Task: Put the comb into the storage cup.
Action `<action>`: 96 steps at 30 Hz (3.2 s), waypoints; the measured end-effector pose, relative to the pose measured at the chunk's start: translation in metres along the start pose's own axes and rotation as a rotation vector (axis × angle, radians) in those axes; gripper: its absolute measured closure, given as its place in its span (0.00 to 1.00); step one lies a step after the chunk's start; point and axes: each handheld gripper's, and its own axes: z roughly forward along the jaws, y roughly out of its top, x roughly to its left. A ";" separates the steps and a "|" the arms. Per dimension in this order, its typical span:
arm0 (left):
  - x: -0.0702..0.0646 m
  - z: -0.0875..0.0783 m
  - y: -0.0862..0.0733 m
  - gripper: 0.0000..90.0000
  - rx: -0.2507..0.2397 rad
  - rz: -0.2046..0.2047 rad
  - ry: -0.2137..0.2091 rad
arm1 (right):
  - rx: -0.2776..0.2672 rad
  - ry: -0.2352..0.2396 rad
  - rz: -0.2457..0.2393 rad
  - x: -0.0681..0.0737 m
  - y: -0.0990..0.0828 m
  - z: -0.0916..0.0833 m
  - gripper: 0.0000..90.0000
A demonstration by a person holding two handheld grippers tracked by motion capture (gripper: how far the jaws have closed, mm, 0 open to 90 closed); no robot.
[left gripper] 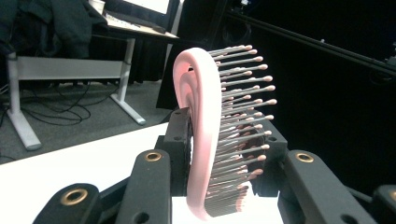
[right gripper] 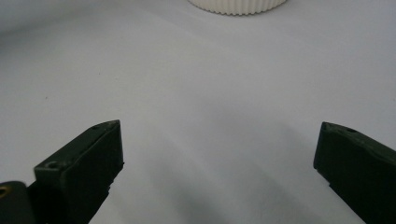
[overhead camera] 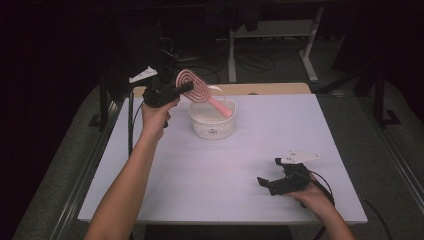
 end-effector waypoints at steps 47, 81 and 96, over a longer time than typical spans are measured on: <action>0.024 0.020 -0.048 0.72 0.082 -0.086 0.054 | 0.007 0.003 -0.005 0.001 0.000 0.001 0.01; 0.033 0.017 -0.052 0.13 0.159 -0.031 0.155 | 0.008 0.006 -0.011 0.001 -0.001 0.002 0.01; 0.026 0.000 -0.048 0.00 0.198 0.141 0.145 | 0.011 0.005 -0.013 0.001 0.000 0.002 0.01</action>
